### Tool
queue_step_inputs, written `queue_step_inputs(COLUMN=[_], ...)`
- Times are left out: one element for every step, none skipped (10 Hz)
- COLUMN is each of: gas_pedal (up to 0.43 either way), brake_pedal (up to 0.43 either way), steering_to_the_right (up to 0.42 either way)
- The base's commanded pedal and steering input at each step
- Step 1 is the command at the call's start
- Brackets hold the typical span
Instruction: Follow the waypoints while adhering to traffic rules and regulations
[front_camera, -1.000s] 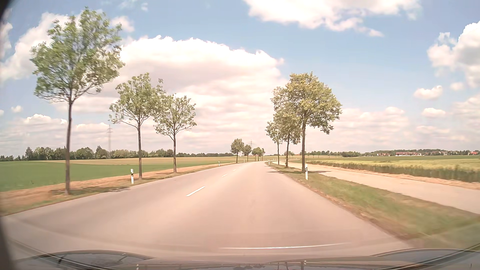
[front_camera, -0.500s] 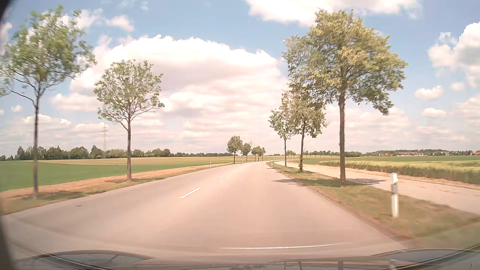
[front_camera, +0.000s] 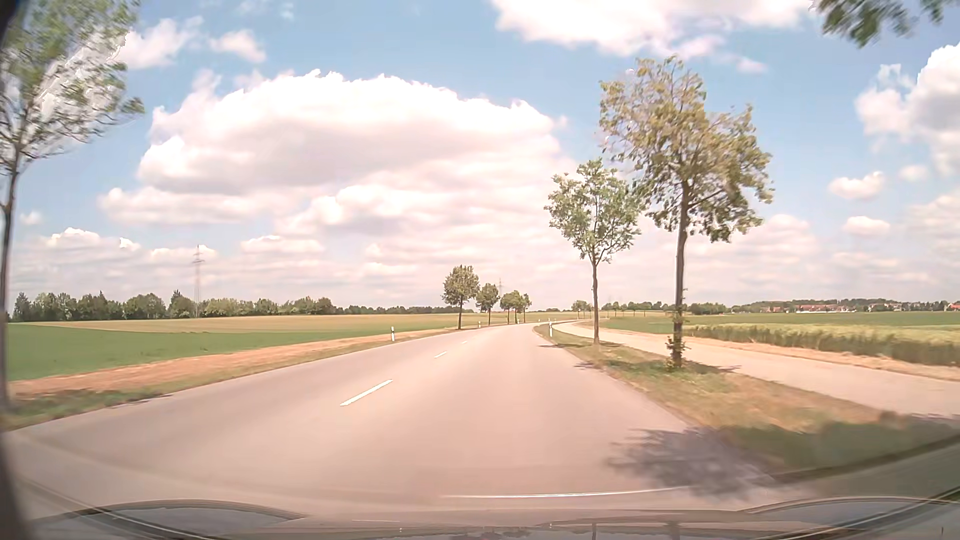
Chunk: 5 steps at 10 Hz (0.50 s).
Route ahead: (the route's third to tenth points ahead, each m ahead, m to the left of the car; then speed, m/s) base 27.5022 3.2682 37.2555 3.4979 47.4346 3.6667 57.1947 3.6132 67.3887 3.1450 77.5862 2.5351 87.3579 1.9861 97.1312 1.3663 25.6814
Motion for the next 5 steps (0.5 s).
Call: queue_step_inputs(gas_pedal=[0.248, 0.248, 0.248, 0.248, 0.248], brake_pedal=[0.006, 0.012, 0.012, 0.012, 0.012], steering_to_the_right=[0.0, -0.001, -0.001, -0.001, 0.0])
